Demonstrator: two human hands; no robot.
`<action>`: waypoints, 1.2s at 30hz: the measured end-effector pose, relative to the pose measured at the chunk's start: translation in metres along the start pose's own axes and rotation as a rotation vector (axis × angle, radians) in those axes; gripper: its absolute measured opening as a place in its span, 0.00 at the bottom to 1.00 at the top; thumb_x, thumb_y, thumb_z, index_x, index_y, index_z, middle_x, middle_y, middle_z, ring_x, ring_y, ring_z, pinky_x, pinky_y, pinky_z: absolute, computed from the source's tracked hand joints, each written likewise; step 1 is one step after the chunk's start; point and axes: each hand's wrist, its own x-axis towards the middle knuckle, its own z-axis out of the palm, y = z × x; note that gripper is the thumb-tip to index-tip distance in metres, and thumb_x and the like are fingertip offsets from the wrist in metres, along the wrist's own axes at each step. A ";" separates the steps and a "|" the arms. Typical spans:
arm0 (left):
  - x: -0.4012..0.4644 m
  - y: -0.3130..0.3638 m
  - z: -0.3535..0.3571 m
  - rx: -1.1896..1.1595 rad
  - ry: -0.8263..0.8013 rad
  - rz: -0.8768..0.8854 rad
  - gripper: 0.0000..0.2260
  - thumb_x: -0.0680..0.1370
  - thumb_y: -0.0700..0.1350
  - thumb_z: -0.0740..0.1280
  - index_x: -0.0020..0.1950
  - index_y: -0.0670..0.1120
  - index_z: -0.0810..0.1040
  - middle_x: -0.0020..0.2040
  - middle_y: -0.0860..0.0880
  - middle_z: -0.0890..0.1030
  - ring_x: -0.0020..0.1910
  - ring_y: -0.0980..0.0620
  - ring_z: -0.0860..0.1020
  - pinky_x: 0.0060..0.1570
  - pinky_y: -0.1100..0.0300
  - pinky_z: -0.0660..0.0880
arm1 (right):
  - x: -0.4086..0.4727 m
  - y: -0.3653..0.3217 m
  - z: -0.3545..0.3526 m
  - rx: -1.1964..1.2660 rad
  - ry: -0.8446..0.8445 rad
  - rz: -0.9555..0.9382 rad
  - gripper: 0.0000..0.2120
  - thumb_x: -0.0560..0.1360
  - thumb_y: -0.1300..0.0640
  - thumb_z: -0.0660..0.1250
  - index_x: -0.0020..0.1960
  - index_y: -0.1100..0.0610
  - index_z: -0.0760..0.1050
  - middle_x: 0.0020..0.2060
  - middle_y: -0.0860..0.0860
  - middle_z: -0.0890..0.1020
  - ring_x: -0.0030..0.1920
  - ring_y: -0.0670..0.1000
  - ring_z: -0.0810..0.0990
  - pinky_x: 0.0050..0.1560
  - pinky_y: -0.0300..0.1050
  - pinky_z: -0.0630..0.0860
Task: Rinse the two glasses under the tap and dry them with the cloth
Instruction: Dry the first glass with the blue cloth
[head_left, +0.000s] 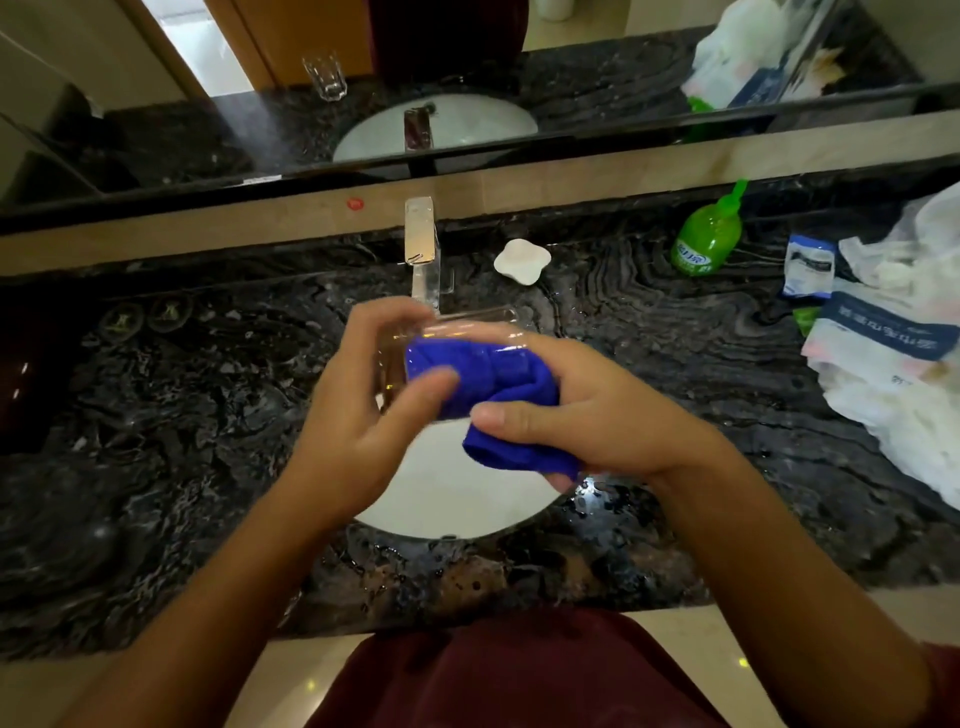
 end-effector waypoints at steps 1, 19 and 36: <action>-0.002 -0.003 -0.002 0.073 -0.024 0.081 0.18 0.79 0.64 0.66 0.67 0.62 0.70 0.58 0.65 0.76 0.51 0.58 0.80 0.47 0.62 0.78 | 0.000 0.001 -0.004 0.054 -0.028 0.024 0.22 0.80 0.48 0.72 0.72 0.38 0.74 0.41 0.50 0.86 0.23 0.47 0.78 0.21 0.40 0.73; 0.001 0.000 0.014 -0.599 0.380 -0.227 0.24 0.74 0.55 0.76 0.66 0.51 0.74 0.54 0.49 0.85 0.50 0.49 0.84 0.47 0.54 0.81 | -0.007 0.010 -0.016 0.657 0.379 -0.173 0.24 0.69 0.43 0.80 0.62 0.49 0.83 0.44 0.55 0.87 0.36 0.52 0.87 0.26 0.37 0.70; -0.002 0.022 0.007 -0.890 0.061 -0.455 0.40 0.73 0.75 0.63 0.71 0.45 0.78 0.62 0.37 0.83 0.59 0.36 0.80 0.55 0.44 0.77 | 0.009 -0.008 0.074 -0.238 0.620 -0.366 0.23 0.84 0.44 0.60 0.78 0.34 0.63 0.74 0.38 0.72 0.71 0.50 0.76 0.68 0.47 0.76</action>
